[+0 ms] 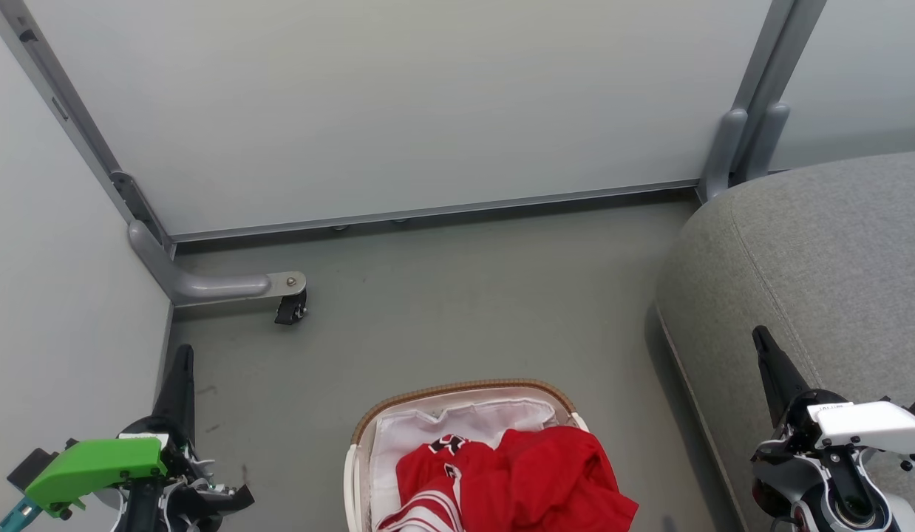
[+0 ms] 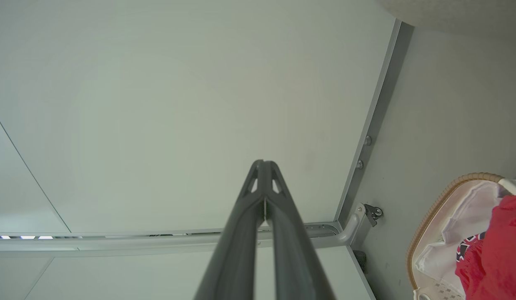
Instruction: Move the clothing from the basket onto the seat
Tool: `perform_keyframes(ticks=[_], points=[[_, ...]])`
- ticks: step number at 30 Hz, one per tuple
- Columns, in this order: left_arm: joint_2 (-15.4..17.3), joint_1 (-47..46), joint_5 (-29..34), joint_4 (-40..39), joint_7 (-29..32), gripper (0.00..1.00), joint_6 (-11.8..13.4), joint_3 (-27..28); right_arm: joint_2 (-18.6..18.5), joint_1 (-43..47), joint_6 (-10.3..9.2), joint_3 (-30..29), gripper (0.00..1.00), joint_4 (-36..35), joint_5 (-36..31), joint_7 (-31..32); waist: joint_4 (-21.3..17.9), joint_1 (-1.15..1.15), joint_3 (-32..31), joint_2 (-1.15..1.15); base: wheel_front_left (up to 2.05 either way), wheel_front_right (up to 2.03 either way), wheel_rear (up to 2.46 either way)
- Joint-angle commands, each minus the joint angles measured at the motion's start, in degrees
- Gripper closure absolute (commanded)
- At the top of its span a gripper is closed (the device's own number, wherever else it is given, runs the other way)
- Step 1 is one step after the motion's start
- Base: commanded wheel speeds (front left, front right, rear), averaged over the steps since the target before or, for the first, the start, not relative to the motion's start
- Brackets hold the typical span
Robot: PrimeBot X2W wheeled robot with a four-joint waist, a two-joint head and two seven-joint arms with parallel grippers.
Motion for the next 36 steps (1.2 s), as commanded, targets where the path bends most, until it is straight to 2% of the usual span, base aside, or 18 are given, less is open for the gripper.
perform_keyframes(ticks=[1,29,30,36], points=[[0.34,-0.64,-0.15,-0.07,0.13,1.0,-0.3,0.09,-0.32,0.66,0.0,-0.07,1.0,-0.19,0.18,0.12,0.0,0.0,0.0,0.0,0.0,0.0,0.0],[0.34,-0.65,-0.15,-0.07,0.13,1.0,-0.3,0.09,-0.32,0.66,0.0,-0.07,1.0,-0.19,0.18,0.12,0.0,0.0,0.0,0.0,0.0,0.0,0.0],[0.0,0.0,0.01,0.0,-0.01,0.0,0.0,-0.01,0.0,0.0,0.0,0.01,0.0,0.0,-0.01,-0.01,0.0,0.0,0.0,0.0,0.0,0.0,0.0],[-0.32,1.47,0.23,1.84,-0.61,0.0,0.06,-0.86,0.63,0.97,0.0,0.52,0.0,2.0,-0.36,-0.58,0.0,0.0,0.02,0.0,0.0,0.0,0.0]])
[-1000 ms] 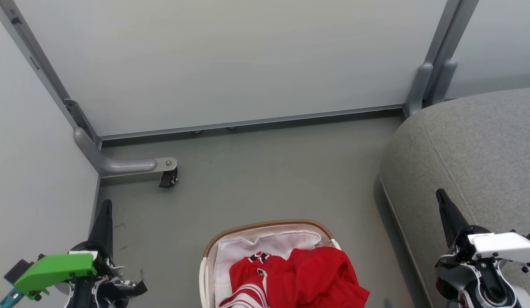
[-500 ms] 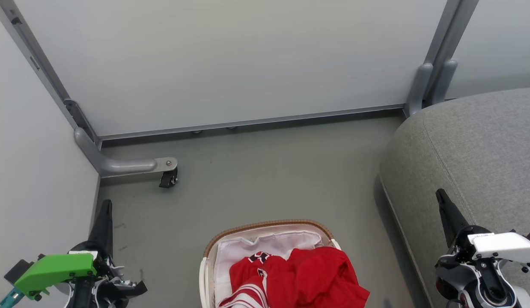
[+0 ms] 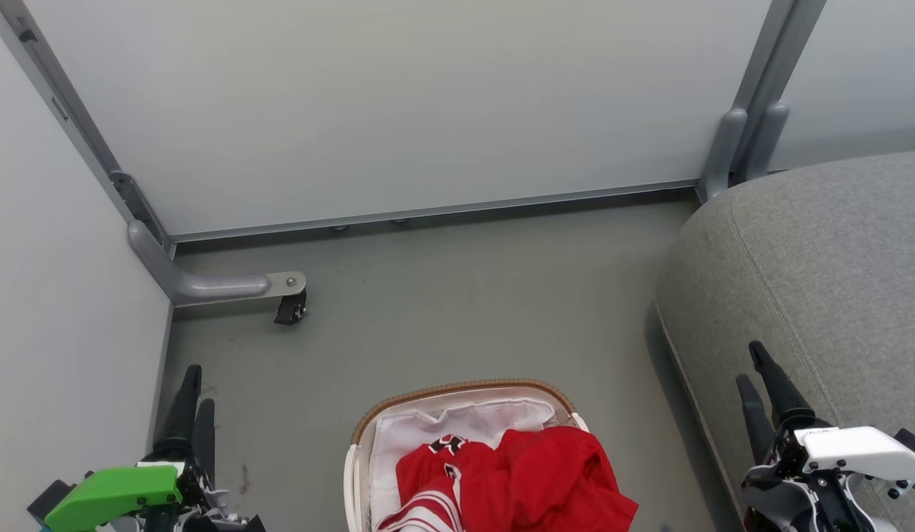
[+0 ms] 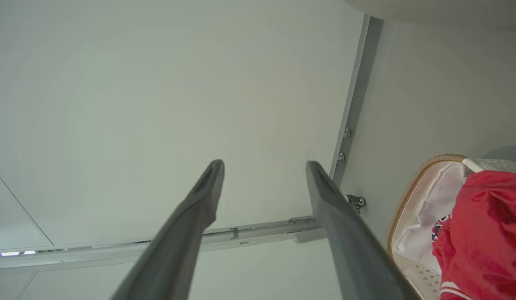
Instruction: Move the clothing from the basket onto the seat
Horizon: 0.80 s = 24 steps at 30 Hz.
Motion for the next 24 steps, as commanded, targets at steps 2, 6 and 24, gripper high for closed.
perform_keyframes(ticks=[2,6,24], points=[[0.1,-0.66,0.5,-1.18,-1.05,0.0,-0.03,-0.85,-0.32,-0.52,0.01,0.54,0.0,-0.71,-0.76,-1.01,0.01,0.0,0.02,0.0,0.0,0.0,0.0],[0.13,-0.41,1.24,-1.6,-2.26,0.0,-0.04,-1.92,-0.37,-0.38,0.01,0.86,0.0,-0.57,-2.08,-2.23,0.02,0.0,0.06,0.0,0.0,0.0,0.0],[0.26,-1.0,13.21,-4.77,-6.78,0.0,-0.09,-4.8,-0.6,-0.77,0.01,-0.86,0.0,-2.28,-17.7,-6.76,0.16,0.0,0.45,0.0,0.0,0.0,0.0]])
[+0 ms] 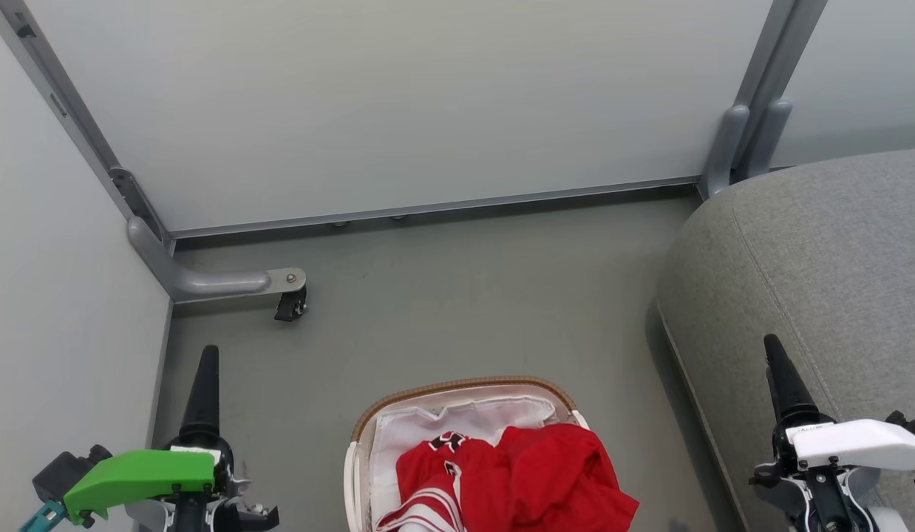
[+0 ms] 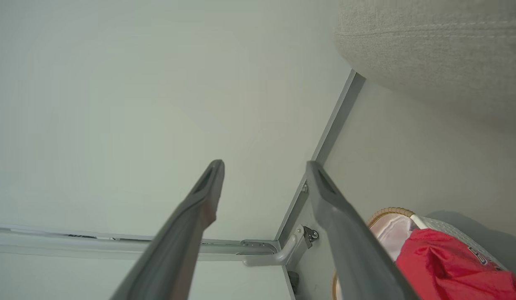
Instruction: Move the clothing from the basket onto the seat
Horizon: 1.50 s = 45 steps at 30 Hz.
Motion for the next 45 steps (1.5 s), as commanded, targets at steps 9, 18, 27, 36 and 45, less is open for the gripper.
perform_keyframes(ticks=[9,18,27,36,45], points=[[0.35,-1.69,13.65,-3.98,-2.47,0.0,-0.12,-1.21,-0.64,-0.47,0.01,0.98,0.0,-5.13,-15.38,-2.56,0.17,0.0,0.3,0.0,0.0,0.0,0.0],[0.4,-1.03,24.31,-5.14,-4.27,0.0,0.25,-2.84,-0.71,0.35,0.01,2.73,0.0,-6.59,-26.51,-4.36,0.32,0.0,0.42,0.0,0.0,0.0,0.0],[0.46,0.0,32.55,-5.2,-5.93,0.0,0.9,-4.35,-0.78,0.98,0.02,3.47,0.0,-7.02,-34.85,-6.03,0.43,0.0,0.58,0.0,0.0,0.0,0.0],[0.52,0.51,39.25,-3.88,-7.39,0.0,0.99,-4.62,-0.85,1.37,0.02,4.63,0.0,-7.1,-42.53,-7.52,0.54,0.0,0.82,0.0,0.0,0.0,0.0],[0.57,0.89,44.65,-2.91,-8.78,0.0,0.98,-4.77,-0.91,1.66,0.02,4.69,0.0,-7.16,-48.64,-8.92,0.68,0.0,0.94,0.0,0.0,0.0,0.0]])
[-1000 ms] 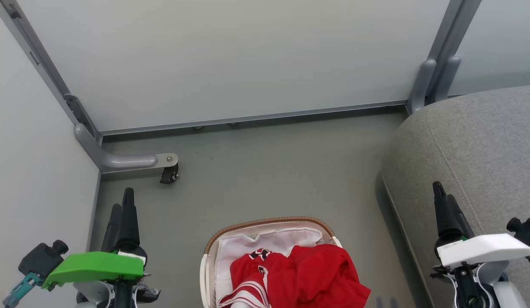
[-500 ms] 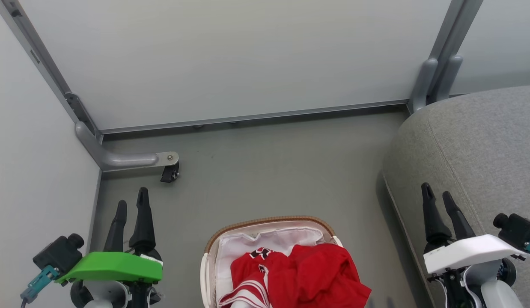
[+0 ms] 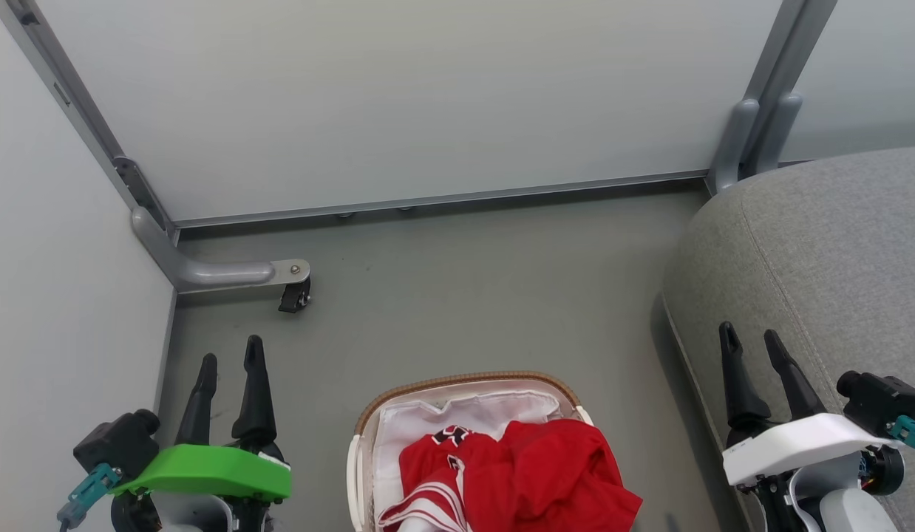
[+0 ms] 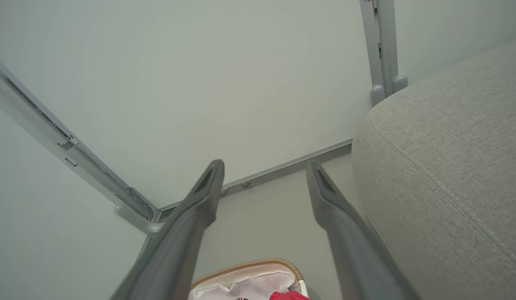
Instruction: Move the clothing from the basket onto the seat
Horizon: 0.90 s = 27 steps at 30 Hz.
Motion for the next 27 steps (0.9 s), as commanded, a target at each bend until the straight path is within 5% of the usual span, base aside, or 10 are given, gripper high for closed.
perform_keyframes(ticks=[1,27], points=[[0.43,0.27,1.76,-0.21,-0.6,0.0,0.24,0.02,-0.41,0.13,0.02,0.07,0.0,-0.71,-1.95,-0.66,0.03,0.0,0.01,0.0,0.0,0.0,0.0],[0.54,1.97,13.67,3.76,-3.98,0.0,0.34,-1.48,-0.53,1.94,0.01,1.27,0.0,0.71,-16.63,-4.05,0.4,0.0,-0.47,0.0,0.0,0.0,0.0]])
